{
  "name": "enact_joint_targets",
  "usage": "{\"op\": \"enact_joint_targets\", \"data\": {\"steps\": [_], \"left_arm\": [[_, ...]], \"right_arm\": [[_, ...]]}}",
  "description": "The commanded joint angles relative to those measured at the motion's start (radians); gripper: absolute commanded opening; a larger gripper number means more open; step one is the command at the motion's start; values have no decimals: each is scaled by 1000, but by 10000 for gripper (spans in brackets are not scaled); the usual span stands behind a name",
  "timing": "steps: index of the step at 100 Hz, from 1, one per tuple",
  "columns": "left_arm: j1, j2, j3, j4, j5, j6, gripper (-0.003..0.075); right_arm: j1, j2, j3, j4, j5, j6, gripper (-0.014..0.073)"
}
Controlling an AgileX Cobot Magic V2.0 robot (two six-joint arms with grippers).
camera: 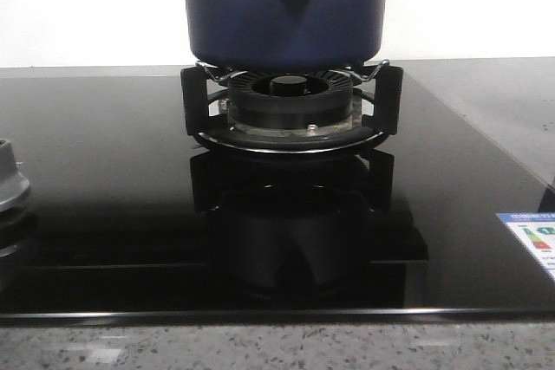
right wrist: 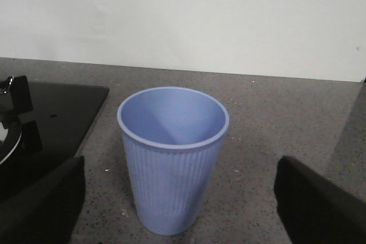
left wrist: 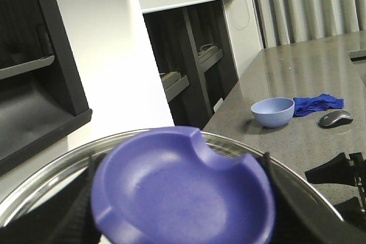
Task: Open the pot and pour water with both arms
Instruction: 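Lower the right gripper around the light blue ribbed cup and grasp it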
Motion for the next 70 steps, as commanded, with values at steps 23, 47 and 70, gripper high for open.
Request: {"op": "enact_joint_targets", "data": {"steps": [23, 47, 70], "left_arm": [[4, -27, -36, -95, -6, -10, 291], [4, -27, -36, -95, -6, -10, 291], [4, -27, -36, -95, -6, -10, 291]], "right_arm": [[25, 2, -39, 194, -38, -214, 606], [25, 2, -39, 190, -39, -214, 606], [25, 2, -39, 190, -39, -214, 606]]}}
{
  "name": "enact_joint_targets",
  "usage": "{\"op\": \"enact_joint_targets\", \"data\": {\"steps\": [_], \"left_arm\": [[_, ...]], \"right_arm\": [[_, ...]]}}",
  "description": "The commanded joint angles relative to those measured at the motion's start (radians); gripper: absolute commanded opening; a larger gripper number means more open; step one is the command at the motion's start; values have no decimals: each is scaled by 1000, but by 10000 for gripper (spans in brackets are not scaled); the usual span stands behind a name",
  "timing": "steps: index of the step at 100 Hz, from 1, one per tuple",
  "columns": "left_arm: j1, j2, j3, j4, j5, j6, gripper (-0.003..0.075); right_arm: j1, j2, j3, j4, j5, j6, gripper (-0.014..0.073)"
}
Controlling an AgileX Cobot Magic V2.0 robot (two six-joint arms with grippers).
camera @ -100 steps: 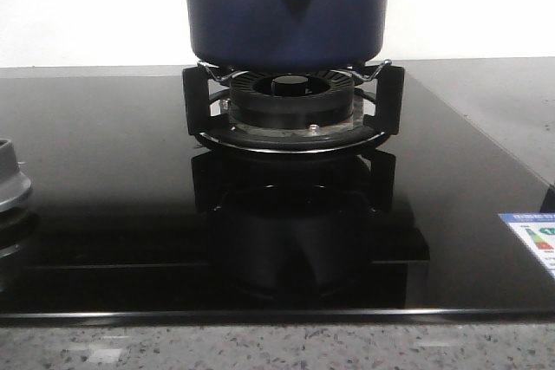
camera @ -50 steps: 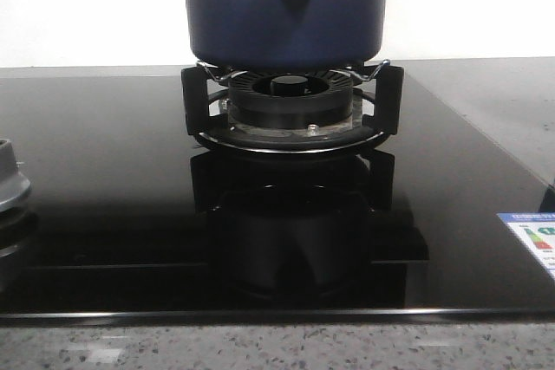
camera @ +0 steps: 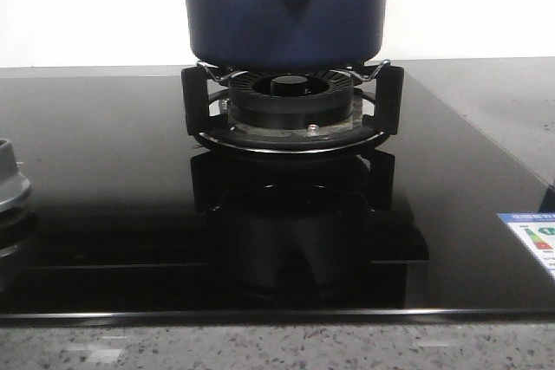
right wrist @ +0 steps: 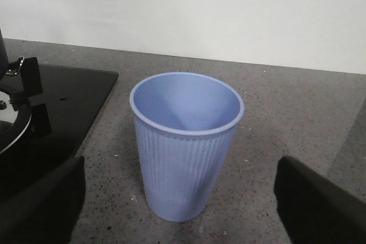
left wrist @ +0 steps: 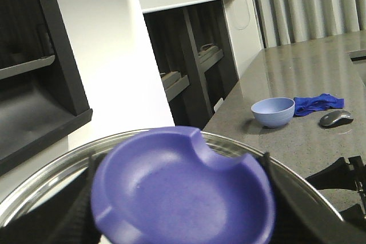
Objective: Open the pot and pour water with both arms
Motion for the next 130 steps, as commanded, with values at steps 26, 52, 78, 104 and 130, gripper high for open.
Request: {"op": "enact_joint_targets", "data": {"steps": [26, 52, 78, 104, 130], "left_arm": [[4, -27, -36, -95, -6, -10, 291], [4, -27, -36, -95, -6, -10, 291], [4, -27, -36, -95, -6, -10, 291], [4, -27, -36, -95, -6, -10, 291], [4, -27, -36, -95, -6, -10, 291]], "right_arm": [[1, 106, -39, -1, -182, -14, 606], [1, 280, -39, 35, -285, -14, 606], [1, 401, -39, 71, -411, -14, 606], [-48, 486, -39, 85, -510, -14, 606], [-64, 536, -39, 85, -609, -14, 606]]}}
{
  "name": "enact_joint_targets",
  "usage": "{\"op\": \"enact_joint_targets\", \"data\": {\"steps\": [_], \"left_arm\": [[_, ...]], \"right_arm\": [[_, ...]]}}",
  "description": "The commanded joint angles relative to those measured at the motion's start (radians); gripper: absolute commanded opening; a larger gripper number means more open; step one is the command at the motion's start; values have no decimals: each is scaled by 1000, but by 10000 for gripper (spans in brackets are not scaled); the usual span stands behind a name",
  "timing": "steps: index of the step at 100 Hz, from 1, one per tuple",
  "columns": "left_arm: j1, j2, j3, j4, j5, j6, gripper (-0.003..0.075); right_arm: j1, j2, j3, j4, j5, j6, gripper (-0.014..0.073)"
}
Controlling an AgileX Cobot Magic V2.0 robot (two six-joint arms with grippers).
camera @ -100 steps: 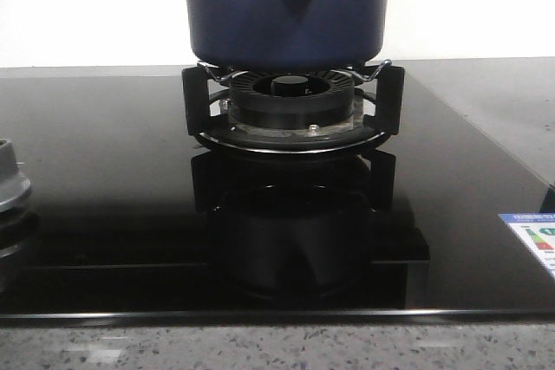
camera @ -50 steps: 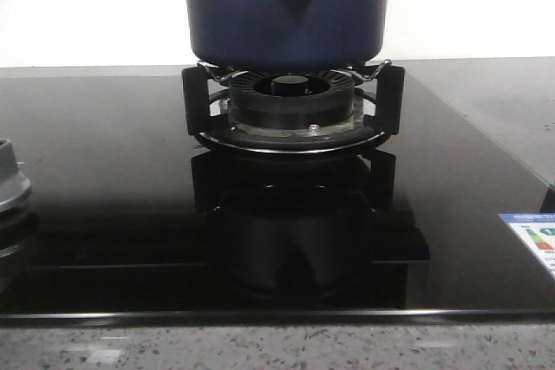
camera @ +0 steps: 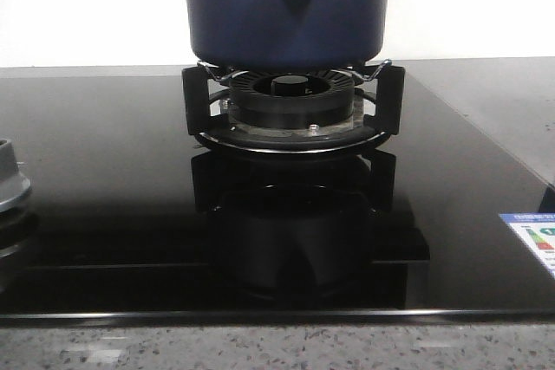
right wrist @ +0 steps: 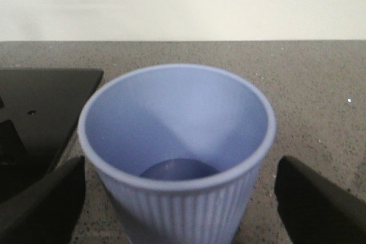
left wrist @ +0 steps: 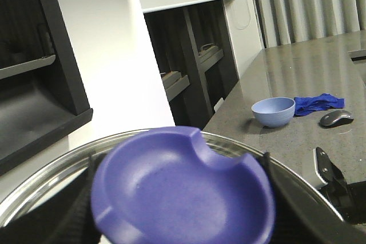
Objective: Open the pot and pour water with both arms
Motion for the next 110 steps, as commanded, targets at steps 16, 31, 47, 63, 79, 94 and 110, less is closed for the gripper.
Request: {"op": "enact_joint_targets", "data": {"steps": [16, 31, 47, 63, 79, 94, 110], "left_arm": [[4, -27, -36, -95, -8, -10, 291], [4, -27, -36, -95, -8, -10, 291], [4, -27, -36, -95, -8, -10, 291], [4, -27, -36, -95, -8, -10, 291], [4, -27, -36, -95, -8, -10, 291], [4, -27, -36, -95, -8, -10, 291], [4, -27, -36, -95, -8, -10, 291]], "right_arm": [[-7, 70, -38, 2, -184, -11, 606], [-7, 140, -38, 2, -261, -11, 606], [-7, 190, -38, 2, -317, -11, 606], [-7, 226, -38, 2, -337, -11, 606], [-7, 252, -38, 14, -352, -11, 603], [-7, 275, -40, 28, -390, -11, 603], [-7, 298, -62, 28, -380, -11, 575]]}}
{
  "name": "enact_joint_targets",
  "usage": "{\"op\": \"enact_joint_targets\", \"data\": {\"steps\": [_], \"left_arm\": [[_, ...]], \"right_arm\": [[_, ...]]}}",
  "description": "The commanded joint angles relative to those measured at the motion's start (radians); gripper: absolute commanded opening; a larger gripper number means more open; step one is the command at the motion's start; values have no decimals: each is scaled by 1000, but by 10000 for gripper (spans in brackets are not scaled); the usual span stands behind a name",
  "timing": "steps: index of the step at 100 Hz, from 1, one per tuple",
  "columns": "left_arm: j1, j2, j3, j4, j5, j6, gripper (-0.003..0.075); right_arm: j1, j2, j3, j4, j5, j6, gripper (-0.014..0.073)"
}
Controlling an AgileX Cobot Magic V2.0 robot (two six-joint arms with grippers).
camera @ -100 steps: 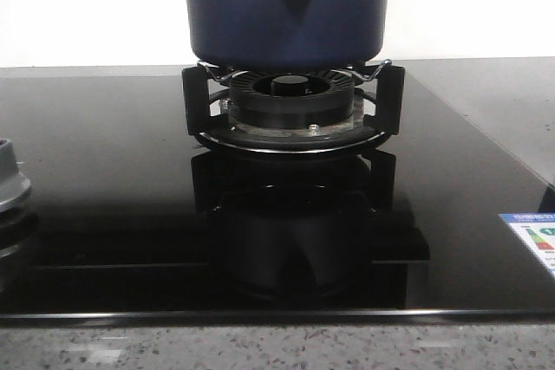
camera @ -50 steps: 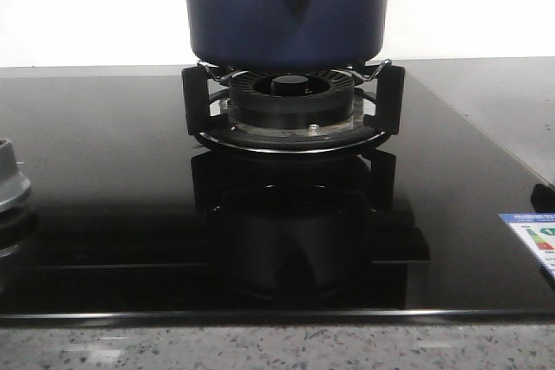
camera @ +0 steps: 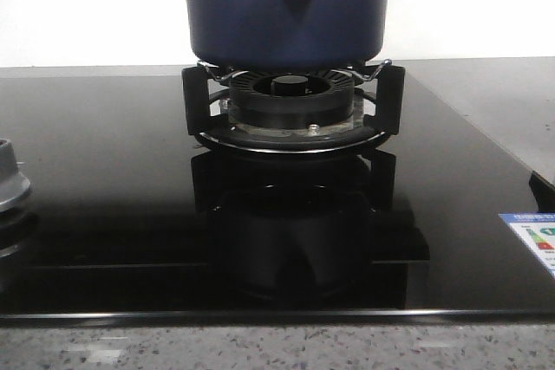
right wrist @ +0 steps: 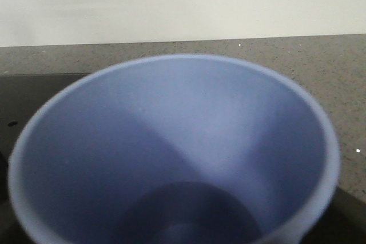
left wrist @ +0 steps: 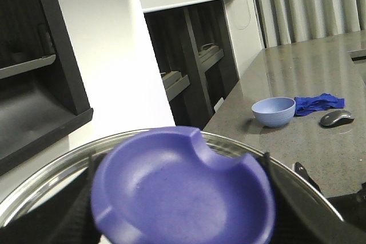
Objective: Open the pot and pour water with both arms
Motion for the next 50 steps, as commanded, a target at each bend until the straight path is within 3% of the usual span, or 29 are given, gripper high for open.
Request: {"op": "enact_joint_targets", "data": {"steps": [1, 31, 50], "left_arm": [[4, -27, -36, -95, -8, -10, 291], [4, -27, -36, -95, -8, -10, 291], [4, -27, -36, -95, -8, -10, 291]], "right_arm": [[-5, -6, -37, 5, -83, -11, 567], [-5, -8, -47, -24, -76, -11, 316], [-5, -45, -47, -63, -113, -11, 248]]}}
